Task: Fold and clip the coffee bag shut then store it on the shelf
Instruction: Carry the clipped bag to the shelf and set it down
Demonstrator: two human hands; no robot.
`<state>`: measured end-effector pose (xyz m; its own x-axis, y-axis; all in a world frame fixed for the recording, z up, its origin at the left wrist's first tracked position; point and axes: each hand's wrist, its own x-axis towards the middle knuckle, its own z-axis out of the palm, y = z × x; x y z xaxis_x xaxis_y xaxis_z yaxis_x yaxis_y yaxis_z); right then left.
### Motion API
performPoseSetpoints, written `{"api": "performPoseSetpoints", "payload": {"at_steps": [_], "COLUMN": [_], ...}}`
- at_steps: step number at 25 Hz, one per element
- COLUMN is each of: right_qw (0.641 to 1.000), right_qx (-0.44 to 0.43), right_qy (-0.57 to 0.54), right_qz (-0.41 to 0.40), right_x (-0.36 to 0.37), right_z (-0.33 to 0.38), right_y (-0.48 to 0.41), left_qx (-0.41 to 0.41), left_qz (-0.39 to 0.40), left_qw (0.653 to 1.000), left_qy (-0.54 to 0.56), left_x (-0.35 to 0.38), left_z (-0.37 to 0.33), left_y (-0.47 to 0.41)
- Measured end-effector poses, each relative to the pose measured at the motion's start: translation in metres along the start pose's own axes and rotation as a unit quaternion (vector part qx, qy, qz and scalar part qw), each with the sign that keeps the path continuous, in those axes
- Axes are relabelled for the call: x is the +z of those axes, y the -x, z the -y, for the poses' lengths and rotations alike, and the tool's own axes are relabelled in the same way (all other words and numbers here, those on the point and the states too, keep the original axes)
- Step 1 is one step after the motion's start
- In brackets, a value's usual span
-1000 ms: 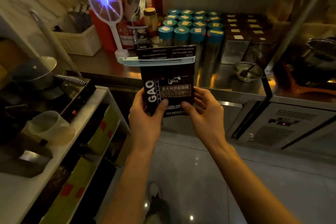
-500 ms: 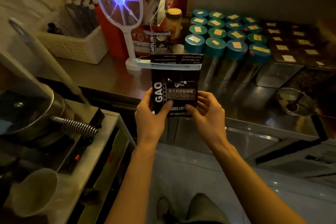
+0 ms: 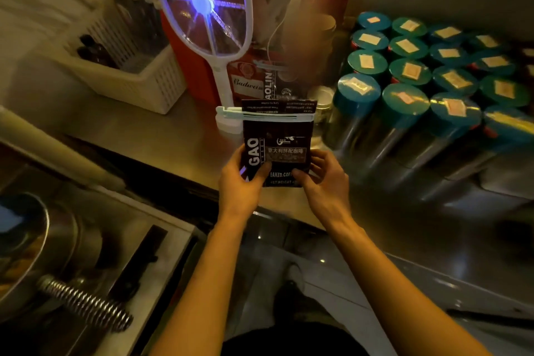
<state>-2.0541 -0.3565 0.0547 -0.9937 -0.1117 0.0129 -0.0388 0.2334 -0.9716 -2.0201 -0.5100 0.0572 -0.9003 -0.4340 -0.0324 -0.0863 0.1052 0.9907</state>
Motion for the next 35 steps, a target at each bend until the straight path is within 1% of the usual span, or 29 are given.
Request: {"api": "performPoseSetpoints", "payload": {"at_steps": [2,5,7,9,11,13,14,17,19,22,27,30,35], "right_qw": [1.0,1.0,0.999,0.998,0.996,0.994,0.994,0.99,0.989,0.984,0.977,0.974,0.974], "right_qx": [-0.001,0.019,0.03,0.058,0.075,0.103,0.104,0.136,0.144,0.175,0.209,0.221,0.223], "right_qy": [0.0,-0.004,0.0,0.004,0.015,0.023,0.028,0.038,0.035,0.03,0.039,0.046,0.051], "right_qz": [0.002,0.019,0.029,0.038,0.034,0.009,0.013,-0.009,-0.008,-0.013,0.002,0.003,0.003], "right_x": [0.002,0.01,0.015,0.022,0.026,0.031,0.031,0.045,0.047,0.054,0.059,0.061,0.061], "right_z": [-0.004,-0.019,-0.024,-0.033,-0.043,-0.054,-0.055,-0.067,-0.068,-0.08,-0.095,-0.1,-0.102], "right_y": [-0.01,-0.074,-0.084,-0.109,-0.132,-0.154,-0.155,-0.177,-0.181,-0.191,-0.193,-0.197,-0.2], "left_qx": [-0.011,-0.006,-0.009,-0.047,-0.074,-0.099,-0.104,-0.138,-0.146,-0.176,-0.211,-0.22,-0.211], "left_qz": [0.01,0.011,0.013,0.004,0.018,0.047,0.047,0.071,0.075,0.1,0.113,0.108,0.116], "left_qw": [1.0,1.0,1.0,0.998,0.997,0.994,0.993,0.988,0.986,0.979,0.967,0.962,0.964], "left_qy": [-0.002,-0.019,-0.023,-0.034,-0.027,-0.022,-0.025,-0.027,-0.018,-0.028,-0.09,-0.117,-0.113], "left_x": [0.003,0.018,0.02,0.026,0.033,0.041,0.042,0.045,0.046,0.049,0.048,0.046,0.047], "left_z": [0.004,0.01,0.014,0.027,0.039,0.054,0.055,0.069,0.071,0.08,0.092,0.096,0.101], "left_y": [-0.012,-0.074,-0.084,-0.112,-0.138,-0.168,-0.17,-0.205,-0.211,-0.225,-0.227,-0.228,-0.233]}}
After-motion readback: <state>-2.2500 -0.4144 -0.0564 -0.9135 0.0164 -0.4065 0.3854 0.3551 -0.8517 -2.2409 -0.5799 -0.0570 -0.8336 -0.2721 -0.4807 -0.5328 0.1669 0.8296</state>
